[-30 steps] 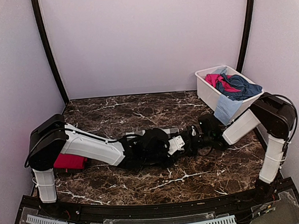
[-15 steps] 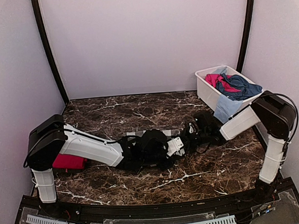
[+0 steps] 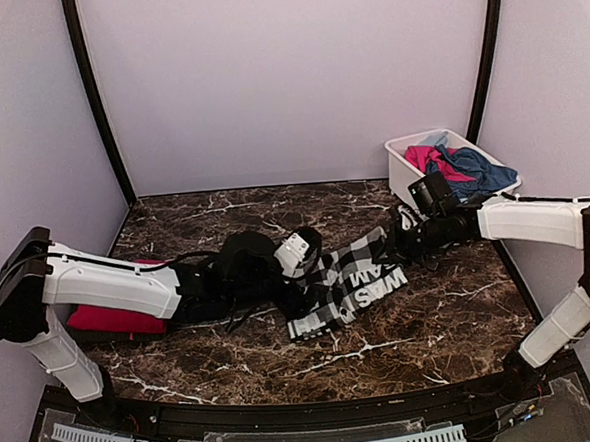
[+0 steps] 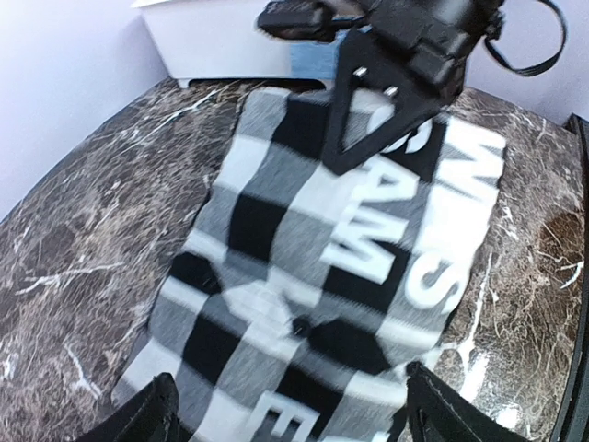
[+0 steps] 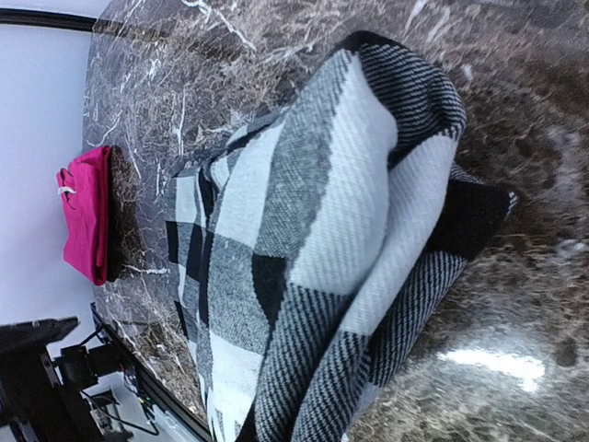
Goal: Fold and stack the mixed laundry pile
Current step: Turn over the square-folded shirt at the center of the board.
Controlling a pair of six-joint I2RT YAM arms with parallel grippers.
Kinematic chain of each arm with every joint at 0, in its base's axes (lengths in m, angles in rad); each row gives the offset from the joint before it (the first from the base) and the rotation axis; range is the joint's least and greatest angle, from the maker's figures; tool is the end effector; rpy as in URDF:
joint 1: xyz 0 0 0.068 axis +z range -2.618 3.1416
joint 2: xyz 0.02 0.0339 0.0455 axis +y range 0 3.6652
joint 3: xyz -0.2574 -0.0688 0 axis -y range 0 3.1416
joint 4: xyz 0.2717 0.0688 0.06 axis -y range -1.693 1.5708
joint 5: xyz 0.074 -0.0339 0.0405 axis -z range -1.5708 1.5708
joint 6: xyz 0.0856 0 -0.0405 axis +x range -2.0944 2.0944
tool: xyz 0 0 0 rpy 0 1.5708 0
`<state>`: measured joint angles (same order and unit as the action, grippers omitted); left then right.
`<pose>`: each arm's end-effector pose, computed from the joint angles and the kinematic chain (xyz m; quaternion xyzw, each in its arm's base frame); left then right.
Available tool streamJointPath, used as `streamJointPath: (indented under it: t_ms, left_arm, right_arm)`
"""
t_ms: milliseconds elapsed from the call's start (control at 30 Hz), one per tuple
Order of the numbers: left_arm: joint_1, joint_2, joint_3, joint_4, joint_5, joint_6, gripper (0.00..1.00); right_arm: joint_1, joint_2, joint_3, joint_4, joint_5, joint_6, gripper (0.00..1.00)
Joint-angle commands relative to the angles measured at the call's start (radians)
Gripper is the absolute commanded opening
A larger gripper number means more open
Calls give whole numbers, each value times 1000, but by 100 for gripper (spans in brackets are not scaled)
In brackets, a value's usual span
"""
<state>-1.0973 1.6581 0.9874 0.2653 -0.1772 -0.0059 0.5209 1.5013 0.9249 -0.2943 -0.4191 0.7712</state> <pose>0.2132 -0.3829 0.1856 0.3901 0.7362 -0.2243 0.5055 0.2955 0.2097 0.1561 0.0439 0.9205 0.3580 0.1502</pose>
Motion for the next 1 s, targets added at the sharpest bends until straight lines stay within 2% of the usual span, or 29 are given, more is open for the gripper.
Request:
streamJointPath:
  t_ms: [0, 333, 500, 633, 767, 967]
  left_arm:
    - [39, -112, -69, -15, -23, -97, 86]
    - [49, -207, -113, -50, -24, -146, 87]
    - [58, -257, -170, -39, -26, -156, 88]
    - [71, -282, -191, -47, -29, -159, 88]
    - [81, -307, -199, -72, -82, -161, 88]
    - [123, -375, -185, -163, -140, -214, 88]
  right_arm:
    - [-42, -103, 123, -309, 98, -219, 0]
    - [-67, -108, 429, -773, 436, -424, 0]
    - [-67, -142, 578, -972, 652, -444, 0]
    - [-57, -117, 702, -1084, 726, -434, 0]
    - [45, -2, 756, -1123, 796, -386, 0]
    - [239, 330, 830, -987, 756, -313, 0]
